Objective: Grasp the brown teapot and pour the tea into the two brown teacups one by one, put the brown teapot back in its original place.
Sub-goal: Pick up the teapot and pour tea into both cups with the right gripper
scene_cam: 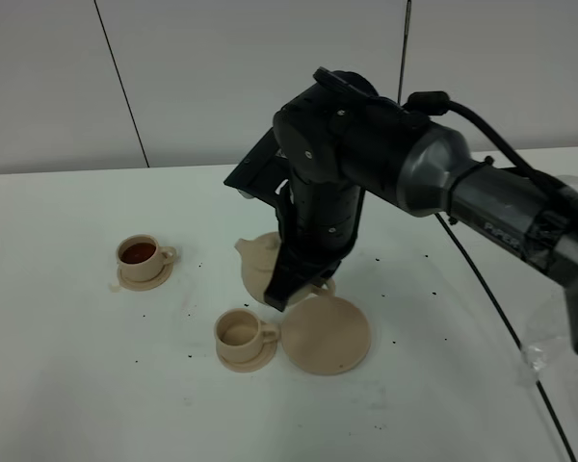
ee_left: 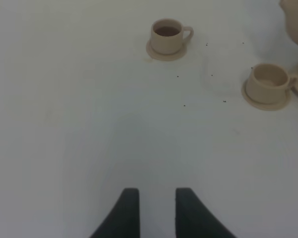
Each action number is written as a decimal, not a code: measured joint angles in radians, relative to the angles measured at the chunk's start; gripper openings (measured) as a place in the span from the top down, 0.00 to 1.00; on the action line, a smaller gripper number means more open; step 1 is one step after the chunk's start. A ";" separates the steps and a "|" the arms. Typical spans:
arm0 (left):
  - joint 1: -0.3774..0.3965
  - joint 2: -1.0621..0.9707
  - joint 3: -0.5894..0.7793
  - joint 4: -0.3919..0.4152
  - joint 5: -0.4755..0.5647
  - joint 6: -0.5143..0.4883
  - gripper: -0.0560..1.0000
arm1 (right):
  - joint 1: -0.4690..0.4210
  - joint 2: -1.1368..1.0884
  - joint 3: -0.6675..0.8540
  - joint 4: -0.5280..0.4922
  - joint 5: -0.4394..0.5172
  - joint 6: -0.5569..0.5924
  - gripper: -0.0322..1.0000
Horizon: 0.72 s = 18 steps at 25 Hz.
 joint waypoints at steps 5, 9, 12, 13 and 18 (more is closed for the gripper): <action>0.000 0.000 0.000 0.000 0.000 -0.001 0.71 | -0.007 -0.094 0.144 0.007 -0.003 0.001 0.88; 0.000 0.000 0.000 0.000 0.000 -0.001 0.71 | -0.009 -0.161 0.272 0.005 -0.055 0.017 0.88; 0.000 0.000 0.000 0.000 0.000 -0.001 0.71 | -0.009 -0.192 0.335 -0.004 -0.081 0.020 0.88; 0.000 0.000 0.000 0.000 0.000 -0.001 0.71 | -0.009 -0.196 0.345 -0.008 -0.087 0.020 0.88; 0.000 0.000 0.000 0.000 0.000 -0.001 0.71 | -0.009 -0.199 0.354 -0.049 -0.124 0.015 0.88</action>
